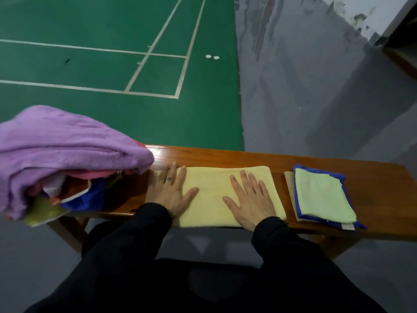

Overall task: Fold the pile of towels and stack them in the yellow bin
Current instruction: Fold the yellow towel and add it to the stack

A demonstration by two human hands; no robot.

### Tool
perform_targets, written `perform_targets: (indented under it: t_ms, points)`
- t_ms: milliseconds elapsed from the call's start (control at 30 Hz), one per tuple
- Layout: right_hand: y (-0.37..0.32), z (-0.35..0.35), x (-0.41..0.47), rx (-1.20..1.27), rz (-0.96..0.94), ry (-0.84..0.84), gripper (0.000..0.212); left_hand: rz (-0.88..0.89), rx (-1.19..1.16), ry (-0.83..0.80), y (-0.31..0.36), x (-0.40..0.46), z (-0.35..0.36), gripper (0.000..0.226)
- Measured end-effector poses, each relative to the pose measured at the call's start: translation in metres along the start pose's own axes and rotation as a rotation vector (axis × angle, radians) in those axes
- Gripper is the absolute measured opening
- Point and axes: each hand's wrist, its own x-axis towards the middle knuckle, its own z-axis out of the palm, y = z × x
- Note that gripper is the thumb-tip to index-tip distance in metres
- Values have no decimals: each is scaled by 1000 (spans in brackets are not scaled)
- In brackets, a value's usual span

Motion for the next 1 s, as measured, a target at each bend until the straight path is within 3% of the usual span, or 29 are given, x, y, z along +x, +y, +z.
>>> perform_targets:
  t_ms: [100, 200, 300, 367, 500, 633, 700, 800, 867, 1000]
  points:
    - [7, -1, -3, 2, 18, -20, 79, -44, -79, 57, -16, -6, 1, 84]
    - [4, -7, -4, 27, 22, -10, 79, -215, -285, 179, -23, -29, 8, 83]
    - [-9, -17, -3, 68, -25, 209, 71, -400, -415, 327, -23, -68, 16, 78]
    - [-22, -18, -3, 73, -124, 270, 68, -523, -445, 258, -22, -82, 15, 70]
    - [-30, 3, -1, -24, -190, 68, 69, -536, -329, 206, -20, -79, 9, 68]
    - [-27, 7, 2, -21, -187, 27, 70, -489, -360, 177, -13, -62, -5, 50]
    - [-26, 1, 0, 115, -189, 31, 75, -459, -493, 153, -6, -55, -16, 38]
    - [-19, -7, -6, 529, -113, 139, 80, -492, -732, 139, -3, -49, -27, 36]
    - [-9, -10, -12, 680, -59, 202, 78, -547, -859, 125, -8, -47, -28, 35]
    - [14, -13, -21, 804, 14, 285, 79, -632, -1080, 161, -20, -44, -22, 58]
